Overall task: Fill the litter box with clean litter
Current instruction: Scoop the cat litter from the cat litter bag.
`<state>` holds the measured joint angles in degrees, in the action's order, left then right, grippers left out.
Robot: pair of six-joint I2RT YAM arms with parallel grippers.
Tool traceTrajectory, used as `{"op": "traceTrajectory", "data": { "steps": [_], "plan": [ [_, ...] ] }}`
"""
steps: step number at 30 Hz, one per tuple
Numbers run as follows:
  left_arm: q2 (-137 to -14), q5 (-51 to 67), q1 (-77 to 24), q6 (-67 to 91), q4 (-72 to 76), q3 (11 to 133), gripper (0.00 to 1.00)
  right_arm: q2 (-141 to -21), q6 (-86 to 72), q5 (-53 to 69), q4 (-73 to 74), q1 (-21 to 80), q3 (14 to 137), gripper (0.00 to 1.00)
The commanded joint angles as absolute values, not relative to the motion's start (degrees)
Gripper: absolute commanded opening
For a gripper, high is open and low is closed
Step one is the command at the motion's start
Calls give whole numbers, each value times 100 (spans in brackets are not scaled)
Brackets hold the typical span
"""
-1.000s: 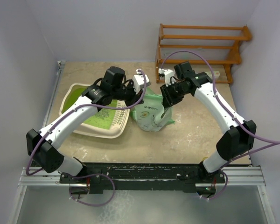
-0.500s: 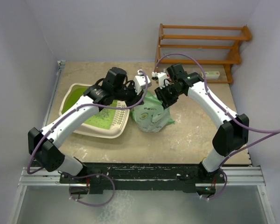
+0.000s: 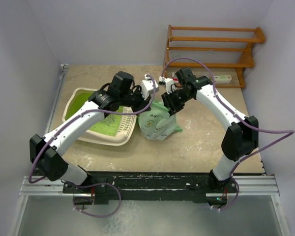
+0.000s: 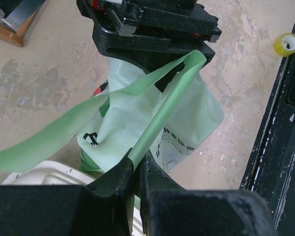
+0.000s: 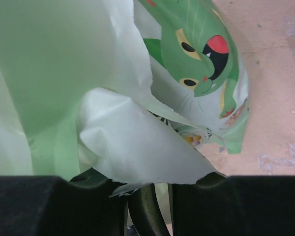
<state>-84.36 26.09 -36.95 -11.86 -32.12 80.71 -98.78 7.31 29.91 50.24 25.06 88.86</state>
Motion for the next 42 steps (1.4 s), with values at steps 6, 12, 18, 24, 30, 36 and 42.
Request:
{"op": "traceTrajectory", "data": {
  "steps": [6,12,18,24,30,36,42],
  "plan": [
    [-8139,2321,-3700,-1005,-2698,8090,6,-10143,925,3847,5350,2387,8817,0],
    [-7959,2140,-3700,-901,-2658,8016,25,-10122,1012,4780,5903,1764,8978,0],
    [-7814,1999,-3700,-862,-2643,8016,33,-9954,976,5051,5966,1709,9079,0],
    [-7651,1820,-3700,-871,-2666,7971,34,-9780,929,5101,6100,1705,9356,0],
    [-7547,1710,-3700,-894,-2680,7943,35,-9716,857,5274,6249,1623,9630,0],
    [-7511,1674,-3700,-913,-2709,7912,35,-9665,844,5444,6374,1501,9709,0],
    [-7478,1628,-3697,-934,-2707,7935,34,-9633,875,5555,6530,1323,9725,0]
  ]
}}
